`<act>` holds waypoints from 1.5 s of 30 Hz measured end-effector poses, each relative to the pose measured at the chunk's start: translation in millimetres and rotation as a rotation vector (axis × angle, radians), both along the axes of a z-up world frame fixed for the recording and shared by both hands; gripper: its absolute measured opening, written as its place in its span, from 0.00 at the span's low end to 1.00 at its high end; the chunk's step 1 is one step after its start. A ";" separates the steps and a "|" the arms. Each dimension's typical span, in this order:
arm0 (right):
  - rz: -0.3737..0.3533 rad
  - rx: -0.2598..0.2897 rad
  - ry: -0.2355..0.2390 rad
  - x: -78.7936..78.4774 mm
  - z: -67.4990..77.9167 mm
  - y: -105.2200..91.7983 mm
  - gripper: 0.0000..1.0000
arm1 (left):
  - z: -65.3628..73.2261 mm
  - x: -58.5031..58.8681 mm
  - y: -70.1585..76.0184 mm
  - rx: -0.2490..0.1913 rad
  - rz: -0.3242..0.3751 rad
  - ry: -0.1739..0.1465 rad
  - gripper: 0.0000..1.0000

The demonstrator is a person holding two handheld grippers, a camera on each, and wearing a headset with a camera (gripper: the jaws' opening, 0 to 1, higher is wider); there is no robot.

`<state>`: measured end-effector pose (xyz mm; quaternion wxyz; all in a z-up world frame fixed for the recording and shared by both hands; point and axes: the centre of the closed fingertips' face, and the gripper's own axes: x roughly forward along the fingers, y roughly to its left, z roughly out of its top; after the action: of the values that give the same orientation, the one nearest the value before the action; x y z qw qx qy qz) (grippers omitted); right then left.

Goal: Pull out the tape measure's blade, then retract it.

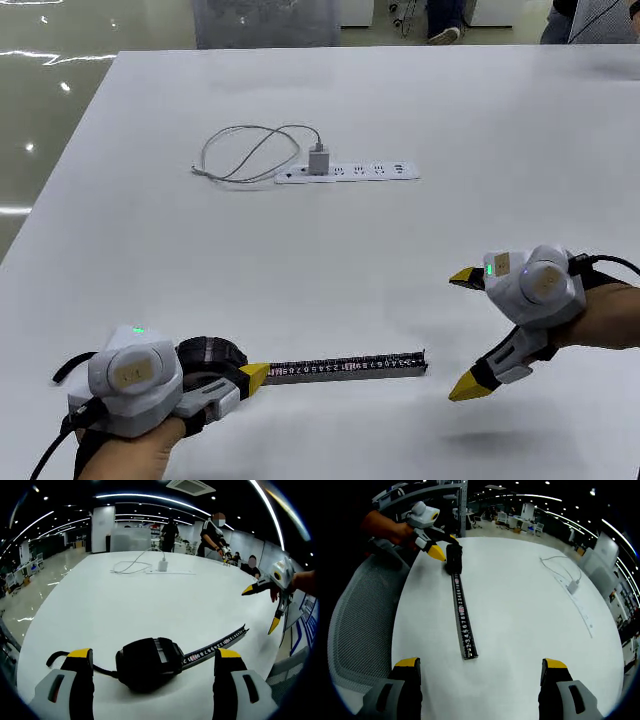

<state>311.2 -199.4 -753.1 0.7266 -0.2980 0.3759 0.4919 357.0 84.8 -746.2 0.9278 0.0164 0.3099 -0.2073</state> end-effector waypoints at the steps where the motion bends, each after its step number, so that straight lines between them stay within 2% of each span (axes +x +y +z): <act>1: 0.005 -0.001 0.003 0.6 -1.6 1.5 0.99 | 1.2 1.8 -2.8 -0.034 0.006 -0.014 0.99; 3: 0.006 -0.002 0.007 2.3 -4.1 2.9 0.99 | 0.6 6.1 -0.6 -0.064 0.045 -0.035 0.99; 7: 0.011 -0.014 0.024 4.2 -11.9 5.4 0.99 | -7.9 11.7 6.1 -0.069 0.104 -0.041 0.99; 10: 0.014 -0.021 0.029 5.8 -17.2 7.7 0.99 | -14.3 12.2 7.8 -0.031 0.107 -0.044 0.99; 13: 0.029 -0.035 0.033 5.7 -23.0 10.7 0.99 | -18.8 10.1 6.2 -0.013 0.101 -0.048 0.99; 15: 0.035 -0.040 0.042 4.9 -26.6 13.0 0.99 | -21.1 9.7 8.5 0.019 0.106 -0.061 0.99; 17: 0.038 -0.040 0.045 5.1 -29.4 14.7 0.99 | -19.7 10.3 9.5 0.022 0.117 -0.075 0.99; 19: 0.040 -0.031 0.055 5.6 -33.2 14.5 0.94 | -16.4 11.2 8.0 0.015 0.123 -0.092 0.99; 21: 0.048 -0.064 0.057 5.4 -39.1 10.3 0.88 | -14.3 12.3 6.7 0.015 0.125 -0.106 0.99; 25: 0.052 -0.070 0.061 5.2 -42.7 11.2 0.86 | -16.0 13.5 4.2 0.018 0.122 -0.103 0.99; 30: 0.074 -0.083 0.062 2.7 -46.4 13.4 0.76 | -16.8 14.0 2.4 0.009 0.123 -0.101 0.99; 35: 0.107 -0.079 0.059 0.9 -46.2 16.4 0.60 | -17.5 13.8 2.3 0.009 0.124 -0.098 0.99; 38: 0.114 -0.071 0.077 -2.1 -46.6 18.0 0.53 | -17.2 14.7 3.2 0.007 0.129 -0.099 0.99; 41: 0.132 -0.070 0.082 -5.1 -47.1 19.0 0.46 | -16.6 14.9 4.5 0.004 0.135 -0.102 0.99; 45: 0.143 -0.074 0.087 -6.4 -48.4 19.1 0.42 | -17.2 14.9 6.2 0.007 0.136 -0.101 0.99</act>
<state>304.7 -180.3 -801.5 0.6611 -0.3290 0.4029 0.5407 371.9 91.1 -763.5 0.9542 0.0090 0.2636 -0.1415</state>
